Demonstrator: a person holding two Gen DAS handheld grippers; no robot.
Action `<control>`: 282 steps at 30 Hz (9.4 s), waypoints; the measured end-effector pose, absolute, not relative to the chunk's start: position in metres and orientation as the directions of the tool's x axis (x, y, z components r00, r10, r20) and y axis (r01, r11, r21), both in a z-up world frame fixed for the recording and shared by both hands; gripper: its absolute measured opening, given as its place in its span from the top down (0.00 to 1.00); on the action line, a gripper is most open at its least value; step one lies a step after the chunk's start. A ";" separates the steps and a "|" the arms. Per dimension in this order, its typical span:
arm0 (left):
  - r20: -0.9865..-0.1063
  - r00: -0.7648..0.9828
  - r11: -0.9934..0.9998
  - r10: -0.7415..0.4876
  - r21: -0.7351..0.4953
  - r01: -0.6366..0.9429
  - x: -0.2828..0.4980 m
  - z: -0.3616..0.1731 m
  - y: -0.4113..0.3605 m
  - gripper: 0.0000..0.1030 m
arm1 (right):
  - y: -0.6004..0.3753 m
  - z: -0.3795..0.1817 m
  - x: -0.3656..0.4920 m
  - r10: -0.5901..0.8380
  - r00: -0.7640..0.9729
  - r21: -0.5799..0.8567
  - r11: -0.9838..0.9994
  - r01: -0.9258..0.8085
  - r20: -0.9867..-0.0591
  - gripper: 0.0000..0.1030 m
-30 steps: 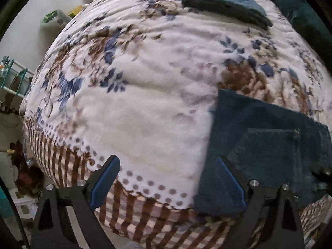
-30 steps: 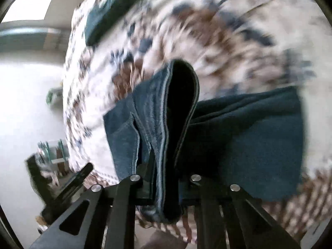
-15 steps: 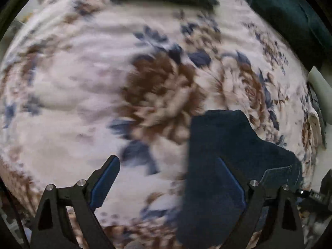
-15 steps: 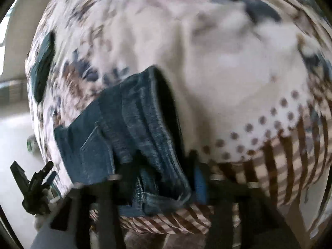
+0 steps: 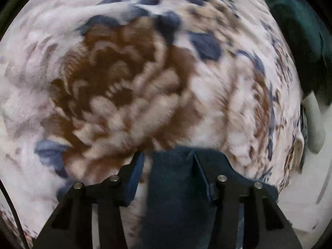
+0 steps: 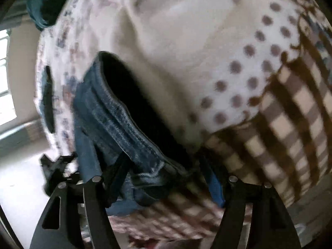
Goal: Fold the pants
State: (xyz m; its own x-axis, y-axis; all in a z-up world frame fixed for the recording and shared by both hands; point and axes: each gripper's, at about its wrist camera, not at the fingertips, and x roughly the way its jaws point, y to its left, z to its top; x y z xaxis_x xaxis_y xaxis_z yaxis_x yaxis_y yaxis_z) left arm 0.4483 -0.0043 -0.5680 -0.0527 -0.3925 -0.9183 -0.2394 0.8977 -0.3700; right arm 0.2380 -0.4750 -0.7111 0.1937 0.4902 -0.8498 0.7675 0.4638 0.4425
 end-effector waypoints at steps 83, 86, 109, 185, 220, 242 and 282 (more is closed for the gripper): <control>-0.854 0.105 0.856 -0.509 -0.516 -0.042 0.907 -0.560 0.199 0.42 | -0.156 -0.745 0.866 0.639 0.552 0.827 0.264 0.497 -0.536 0.33; -0.857 0.102 0.855 -0.505 -0.513 -0.074 0.895 -0.554 0.212 0.30 | -0.166 -0.741 0.864 0.653 0.517 0.804 0.259 0.535 -0.554 0.32; -0.935 0.352 0.998 -0.046 -0.026 0.060 0.757 -0.441 0.113 0.03 | -0.119 -0.485 0.787 -0.117 0.319 -0.037 0.968 0.247 -0.941 0.10; -0.703 0.708 0.997 0.067 0.078 -0.017 0.313 -0.014 0.090 0.00 | -0.105 0.049 0.247 -0.107 0.743 -0.022 0.992 0.124 -0.661 0.05; -0.739 0.667 0.995 0.095 0.094 -0.037 0.360 -0.049 0.078 0.00 | -0.112 -0.022 0.312 -0.080 0.671 -0.009 0.994 0.109 -0.737 0.04; -0.722 0.682 0.993 0.112 0.100 -0.058 0.360 -0.042 0.085 0.00 | -0.096 -0.021 0.313 -0.067 0.672 -0.001 0.995 0.097 -0.738 0.04; -0.712 0.692 0.992 0.123 0.106 -0.068 0.359 -0.034 0.091 0.00 | -0.084 -0.017 0.299 -0.077 0.671 0.000 0.993 0.114 -0.737 0.02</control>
